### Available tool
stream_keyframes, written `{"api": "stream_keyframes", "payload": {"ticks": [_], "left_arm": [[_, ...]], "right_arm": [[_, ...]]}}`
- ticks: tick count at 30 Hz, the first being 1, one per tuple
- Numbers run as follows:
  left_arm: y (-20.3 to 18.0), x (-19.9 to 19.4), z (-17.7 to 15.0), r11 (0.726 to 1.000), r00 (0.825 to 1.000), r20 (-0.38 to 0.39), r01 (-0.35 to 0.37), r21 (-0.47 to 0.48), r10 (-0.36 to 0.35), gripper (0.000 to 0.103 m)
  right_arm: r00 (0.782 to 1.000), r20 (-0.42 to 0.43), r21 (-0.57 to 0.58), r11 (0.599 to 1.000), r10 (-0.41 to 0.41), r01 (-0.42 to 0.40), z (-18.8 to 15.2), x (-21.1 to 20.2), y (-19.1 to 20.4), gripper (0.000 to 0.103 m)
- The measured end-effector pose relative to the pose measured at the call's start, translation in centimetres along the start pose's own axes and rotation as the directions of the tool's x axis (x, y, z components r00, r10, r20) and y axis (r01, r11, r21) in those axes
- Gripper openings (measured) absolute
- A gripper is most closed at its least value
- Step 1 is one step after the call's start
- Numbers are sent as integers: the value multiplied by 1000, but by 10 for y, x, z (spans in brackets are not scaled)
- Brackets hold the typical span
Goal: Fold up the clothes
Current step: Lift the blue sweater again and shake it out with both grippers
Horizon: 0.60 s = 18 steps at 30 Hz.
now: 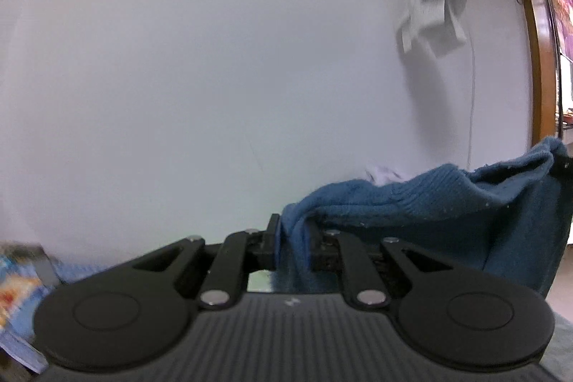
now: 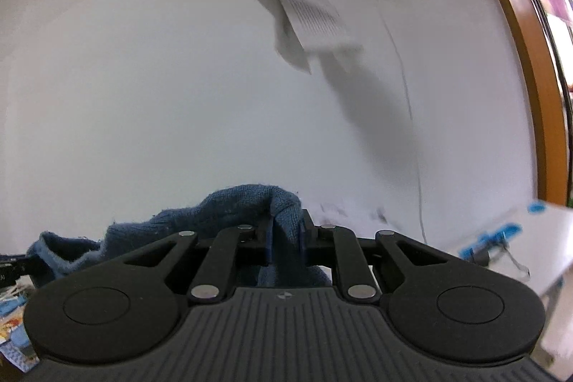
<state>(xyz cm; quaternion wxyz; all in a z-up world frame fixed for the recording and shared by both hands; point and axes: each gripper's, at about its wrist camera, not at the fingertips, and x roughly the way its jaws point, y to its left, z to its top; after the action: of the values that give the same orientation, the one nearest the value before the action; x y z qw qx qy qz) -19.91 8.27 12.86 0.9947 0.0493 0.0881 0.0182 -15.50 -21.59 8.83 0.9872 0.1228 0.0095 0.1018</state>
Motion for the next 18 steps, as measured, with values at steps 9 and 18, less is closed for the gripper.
{"api": "stream_keyframes", "payload": {"ticks": [9, 18], "left_arm": [[-21, -59, 58, 994, 982, 158, -106, -12, 107, 11], [-42, -86, 90, 977, 963, 166, -204, -65, 212, 11]], "right_arm": [[978, 147, 65, 985, 146, -157, 53, -20, -12, 15], [933, 179, 89, 939, 313, -332, 85, -20, -23, 15]]}}
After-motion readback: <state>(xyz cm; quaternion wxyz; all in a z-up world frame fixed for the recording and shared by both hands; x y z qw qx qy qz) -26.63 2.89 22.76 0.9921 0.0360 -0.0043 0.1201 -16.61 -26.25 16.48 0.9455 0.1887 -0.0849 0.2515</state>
